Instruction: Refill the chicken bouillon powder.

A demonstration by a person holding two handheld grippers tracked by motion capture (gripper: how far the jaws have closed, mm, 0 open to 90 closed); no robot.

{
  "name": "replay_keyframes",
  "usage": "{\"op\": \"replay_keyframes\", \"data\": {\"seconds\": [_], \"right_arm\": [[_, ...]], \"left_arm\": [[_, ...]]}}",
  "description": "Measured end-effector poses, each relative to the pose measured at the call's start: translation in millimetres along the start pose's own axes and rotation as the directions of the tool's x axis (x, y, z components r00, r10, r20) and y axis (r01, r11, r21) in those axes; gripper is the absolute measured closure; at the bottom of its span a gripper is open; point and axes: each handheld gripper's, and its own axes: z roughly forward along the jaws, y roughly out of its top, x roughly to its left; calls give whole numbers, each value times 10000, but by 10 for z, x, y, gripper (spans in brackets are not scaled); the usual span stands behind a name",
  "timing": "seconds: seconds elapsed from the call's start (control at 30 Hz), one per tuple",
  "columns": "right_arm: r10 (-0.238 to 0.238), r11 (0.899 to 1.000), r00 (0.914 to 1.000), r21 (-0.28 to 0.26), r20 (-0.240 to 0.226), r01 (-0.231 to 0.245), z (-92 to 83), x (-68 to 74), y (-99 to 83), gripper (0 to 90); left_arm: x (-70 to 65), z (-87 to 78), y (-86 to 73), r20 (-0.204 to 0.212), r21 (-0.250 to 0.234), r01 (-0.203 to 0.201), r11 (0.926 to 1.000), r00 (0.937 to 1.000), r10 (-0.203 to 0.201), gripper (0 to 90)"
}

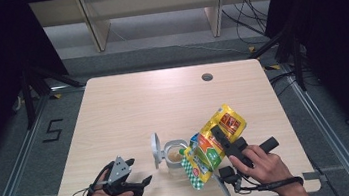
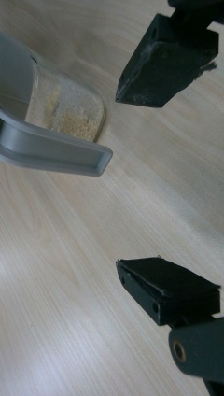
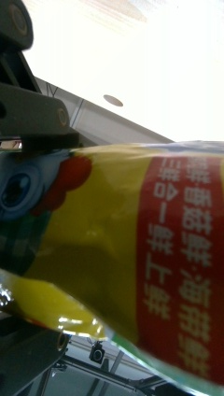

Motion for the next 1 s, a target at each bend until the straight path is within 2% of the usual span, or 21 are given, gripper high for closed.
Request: {"op": "replay_keyframes", "data": {"seconds": [0.03,0.1,0.13,0.2,0.27,0.37,0.57,0.6,0.63,0.7,0.73,0.97,1.0], "right_arm": [[99,9999,9999,85,-67,-98,-5,13,2,469],[126,9999,9999,48,-75,-126,-3,20,0,469],[155,9999,9999,50,-70,-154,-2,23,-1,469],[176,9998,9998,47,-74,-176,3,28,-2,469],[176,9998,9998,27,-77,-176,1,28,-2,469],[207,9998,9997,37,-87,-206,4,31,-3,469],[163,9999,9998,23,-66,-163,-2,19,3,469],[-17,10000,10000,-86,-40,17,3,5,5,469],[268,9996,9996,46,-96,-267,-7,26,6,469],[-24,10000,10000,-51,-48,24,-2,0,10,470],[109,9999,9999,12,-55,-109,-5,11,10,470],[92,10000,9999,-10,-54,-92,-8,7,11,470],[172,9999,9998,8,-49,-172,-13,12,8,470]], "left_arm": [[2,-7,-2,-6,65,-35,10000,10000,35,159],[-7,-3,-6,19,56,140,9999,9999,-140,159],[2,1,0,7,14,-13,10000,10000,13,159],[-4,-5,0,-66,40,38,10000,10000,-38,159],[4,-7,-2,11,71,-83,9999,10000,82,159],[-2,-1,-1,-2,8,65,10000,10000,-65,159],[-1,-5,1,-59,48,-12,10000,10000,12,159],[-4,-4,-4,4,34,59,10000,10000,-59,159],[4,-7,-3,4,63,-73,10000,10000,73,159],[-1,1,-1,-12,10,43,10000,10000,-43,159],[-1,-5,1,-68,44,-13,10000,10000,14,159],[-1,-8,-5,-17,53,18,10000,10000,-18,159],[7,-8,-2,2,57,-89,9999,10000,89,159]]}}
